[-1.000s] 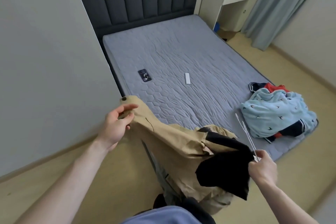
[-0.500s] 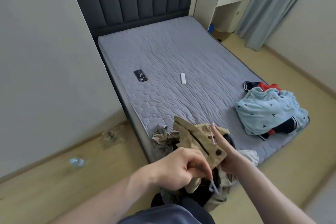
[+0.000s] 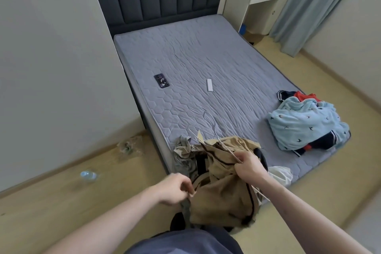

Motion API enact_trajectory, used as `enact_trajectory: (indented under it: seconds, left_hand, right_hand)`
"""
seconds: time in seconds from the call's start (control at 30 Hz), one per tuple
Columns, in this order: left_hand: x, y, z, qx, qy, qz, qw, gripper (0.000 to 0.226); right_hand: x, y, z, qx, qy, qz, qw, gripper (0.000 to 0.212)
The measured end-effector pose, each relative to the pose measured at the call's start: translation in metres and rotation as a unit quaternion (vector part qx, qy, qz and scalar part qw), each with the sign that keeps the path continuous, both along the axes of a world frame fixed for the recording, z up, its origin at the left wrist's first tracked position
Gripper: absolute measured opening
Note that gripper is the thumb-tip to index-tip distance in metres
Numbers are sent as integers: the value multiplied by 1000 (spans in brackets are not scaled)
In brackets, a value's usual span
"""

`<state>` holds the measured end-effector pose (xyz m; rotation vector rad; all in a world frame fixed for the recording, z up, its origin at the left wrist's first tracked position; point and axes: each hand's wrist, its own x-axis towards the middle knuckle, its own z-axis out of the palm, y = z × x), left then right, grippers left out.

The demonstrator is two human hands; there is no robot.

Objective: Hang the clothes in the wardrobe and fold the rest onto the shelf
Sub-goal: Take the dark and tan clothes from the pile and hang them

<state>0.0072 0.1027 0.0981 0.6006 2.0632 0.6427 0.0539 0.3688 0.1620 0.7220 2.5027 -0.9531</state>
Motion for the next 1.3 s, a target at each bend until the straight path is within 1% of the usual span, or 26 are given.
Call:
enact_trajectory:
  seconds: [0.1, 0.13, 0.17, 0.23, 0.3, 0.37, 0.43, 0.47, 0.53, 0.57, 0.63, 0.73, 0.77, 0.83, 0.87, 0.93, 1.0, 1.07, 1.1, 1.13, 1.2, 1.23, 1.3]
  left_hand:
    - [-27, -6, -23, -71, 67, 98, 990, 24]
    - [-34, -3, -28, -78, 76, 109, 988, 26]
    - [-40, 3, -32, -79, 84, 110, 987, 33]
    - [-50, 25, -31, -63, 80, 106, 989, 51]
    - [-55, 54, -25, -27, 46, 120, 991, 66]
    - [-57, 83, -19, -2, 32, 125, 992, 77]
    - [-59, 107, -15, 8, 30, 118, 992, 90]
    - [-62, 118, -13, 9, 26, 118, 993, 97]
    - [-72, 139, -9, -2, 36, 119, 992, 101]
    - [-79, 150, -7, -10, 51, 113, 992, 100]
    - [-89, 173, -3, -15, 85, 81, 993, 96]
    - [-93, 213, 3, -1, 125, 10, 992, 85]
    - [-92, 227, 4, -1, 132, -20, 991, 81]
    - [-86, 253, 5, -6, 139, -75, 987, 69]
    - [-83, 264, 4, -6, 140, -87, 986, 57]
    - [-76, 280, 0, -4, 120, -67, 990, 29]
    - [-73, 282, -1, 20, 77, -18, 997, 18]
    - [-80, 276, 6, 59, 66, 6, 996, 16]
    - [-86, 272, 13, 74, 73, 9, 995, 14]
    - [-93, 268, 23, 87, 81, 15, 993, 16]
    - [-105, 264, 55, 122, 92, 17, 988, 21]
    - [-109, 262, 77, 144, 102, 9, 984, 23]
    - [-114, 256, 129, 178, 127, -17, 976, 30]
  right_hand:
    - [9, 4, 9, 7, 37, 8, 999, 45]
    - [11, 6, 15, 7, 55, 5, 998, 45]
    - [13, 8, 22, 7, 74, 1, 997, 45]
    - [17, 14, 37, -5, 105, -14, 994, 46]
    - [22, 20, 55, -22, 139, -34, 989, 47]
    - [30, 26, 74, -34, 173, -53, 983, 50]
    - [41, 34, 90, -58, 182, -70, 979, 51]
    - [48, 37, 97, -71, 180, -78, 978, 47]
    - [64, 46, 108, -90, 188, -102, 973, 26]
    - [72, 51, 114, -98, 201, -118, 968, 16]
    - [89, 57, 127, -114, 226, -148, 956, 17]
    - [110, 65, 146, -124, 245, -158, 949, 19]
    - [116, 69, 150, -124, 246, -163, 947, 16]
    - [128, 78, 154, -113, 254, -178, 944, 15]
    - [134, 83, 156, -109, 260, -185, 941, 15]
    - [145, 94, 160, -101, 275, -205, 934, 12]
    - [157, 112, 159, -79, 288, -240, 924, 14]
    - [172, 137, 154, -37, 279, -292, 914, 20]
    - [179, 149, 149, -2, 259, -314, 913, 18]
    - [185, 159, 144, 41, 229, -329, 915, 17]
    - [191, 168, 133, 112, 157, -342, 920, 30]
    - [189, 167, 128, 120, 139, -344, 921, 31]
    - [175, 157, 118, 85, 148, -339, 925, 30]
